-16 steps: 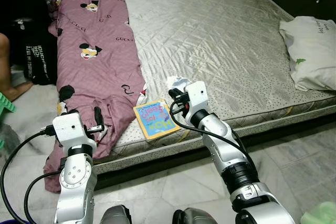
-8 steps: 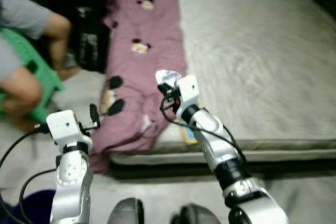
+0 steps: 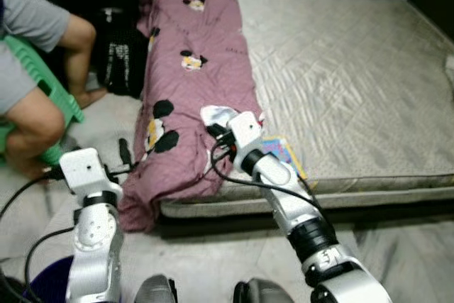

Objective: Clean up the room

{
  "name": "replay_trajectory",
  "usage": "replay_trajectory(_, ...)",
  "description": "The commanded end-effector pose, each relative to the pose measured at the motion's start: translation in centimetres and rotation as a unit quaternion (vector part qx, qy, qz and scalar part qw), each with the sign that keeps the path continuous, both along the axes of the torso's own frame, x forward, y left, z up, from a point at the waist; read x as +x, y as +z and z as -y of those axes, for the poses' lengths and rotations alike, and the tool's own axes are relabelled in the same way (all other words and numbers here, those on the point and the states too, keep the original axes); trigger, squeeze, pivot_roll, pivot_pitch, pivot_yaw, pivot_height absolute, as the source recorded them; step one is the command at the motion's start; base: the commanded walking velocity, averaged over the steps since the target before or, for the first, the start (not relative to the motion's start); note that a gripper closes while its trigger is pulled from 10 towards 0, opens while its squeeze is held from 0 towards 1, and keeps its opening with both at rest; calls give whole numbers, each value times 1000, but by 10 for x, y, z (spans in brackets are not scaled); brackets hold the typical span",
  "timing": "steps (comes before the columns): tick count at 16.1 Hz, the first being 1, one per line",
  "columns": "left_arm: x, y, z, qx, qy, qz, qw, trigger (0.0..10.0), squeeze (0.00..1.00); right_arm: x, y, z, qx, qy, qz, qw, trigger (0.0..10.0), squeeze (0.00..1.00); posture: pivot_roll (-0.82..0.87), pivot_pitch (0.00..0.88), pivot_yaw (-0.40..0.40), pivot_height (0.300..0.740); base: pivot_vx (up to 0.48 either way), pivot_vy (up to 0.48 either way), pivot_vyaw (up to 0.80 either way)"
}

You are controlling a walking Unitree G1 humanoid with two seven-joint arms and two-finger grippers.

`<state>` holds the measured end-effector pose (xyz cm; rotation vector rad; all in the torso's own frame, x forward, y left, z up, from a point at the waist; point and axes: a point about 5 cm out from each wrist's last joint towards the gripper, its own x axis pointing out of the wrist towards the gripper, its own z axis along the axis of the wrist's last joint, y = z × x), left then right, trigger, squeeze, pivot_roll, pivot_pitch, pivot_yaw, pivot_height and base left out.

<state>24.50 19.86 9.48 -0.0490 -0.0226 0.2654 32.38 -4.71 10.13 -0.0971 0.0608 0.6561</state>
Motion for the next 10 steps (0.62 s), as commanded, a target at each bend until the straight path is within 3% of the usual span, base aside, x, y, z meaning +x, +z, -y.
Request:
replay_trajectory(1, -1, 2, 0, 1, 1, 7, 1000, 10000, 0, 9, 2, 10, -21, -39, -5, 999, 10000, 0, -28, 73, -61, 740, 0, 0, 0)
replay_trajectory(6, 2, 0, 5, 26, 1, -6, 1000, 10000, 0, 17, 6, 20, -2, -76, -8, 997, 10000, 0, -24, 69, -62, 740, 0, 0, 0)
replay_trajectory(10, 2, 0, 6, 15, -11, -2, 1000, 10000, 0, 17, 18, 7, 35, -51, 0, 998, 10000, 0, -23, 73, -62, 740, 0, 0, 800)
